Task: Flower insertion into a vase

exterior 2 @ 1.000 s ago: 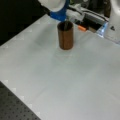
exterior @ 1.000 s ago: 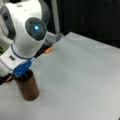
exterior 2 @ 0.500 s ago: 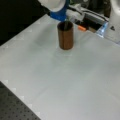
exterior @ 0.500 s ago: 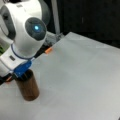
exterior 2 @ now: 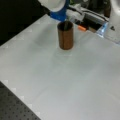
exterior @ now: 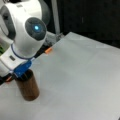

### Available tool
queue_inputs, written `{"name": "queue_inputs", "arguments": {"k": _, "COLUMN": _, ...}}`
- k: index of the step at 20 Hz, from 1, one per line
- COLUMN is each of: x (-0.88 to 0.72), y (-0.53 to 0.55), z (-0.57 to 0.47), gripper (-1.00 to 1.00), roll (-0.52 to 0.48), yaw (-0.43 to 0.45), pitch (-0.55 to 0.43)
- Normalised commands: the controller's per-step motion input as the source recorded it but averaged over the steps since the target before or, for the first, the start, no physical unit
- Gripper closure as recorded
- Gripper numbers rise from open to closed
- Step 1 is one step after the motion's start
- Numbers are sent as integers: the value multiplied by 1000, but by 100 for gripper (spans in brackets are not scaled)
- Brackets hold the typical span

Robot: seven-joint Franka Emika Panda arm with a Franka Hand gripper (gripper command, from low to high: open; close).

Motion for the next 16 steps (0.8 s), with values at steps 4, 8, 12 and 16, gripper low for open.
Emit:
{"name": "queue_inputs", "arguments": {"k": 4, "x": 176, "y": 107, "z": -85, "gripper": 100, "roll": -24, "yaw": -114, "pitch": 21}}
{"name": "queue_inputs", "arguments": {"k": 8, "x": 176, "y": 105, "z": -92, "gripper": -100, "roll": -6, "yaw": -158, "pitch": -29}}
{"name": "queue_inputs", "arguments": {"k": 12, "x": 167, "y": 87, "z": -140, "gripper": -100, "roll": 13, "yaw": -205, "pitch": -107}}
{"name": "queue_inputs", "arguments": {"k": 16, "x": 107, "y": 53, "z": -165, "gripper": -100, "roll": 29, "yaw": -164, "pitch": -90}}
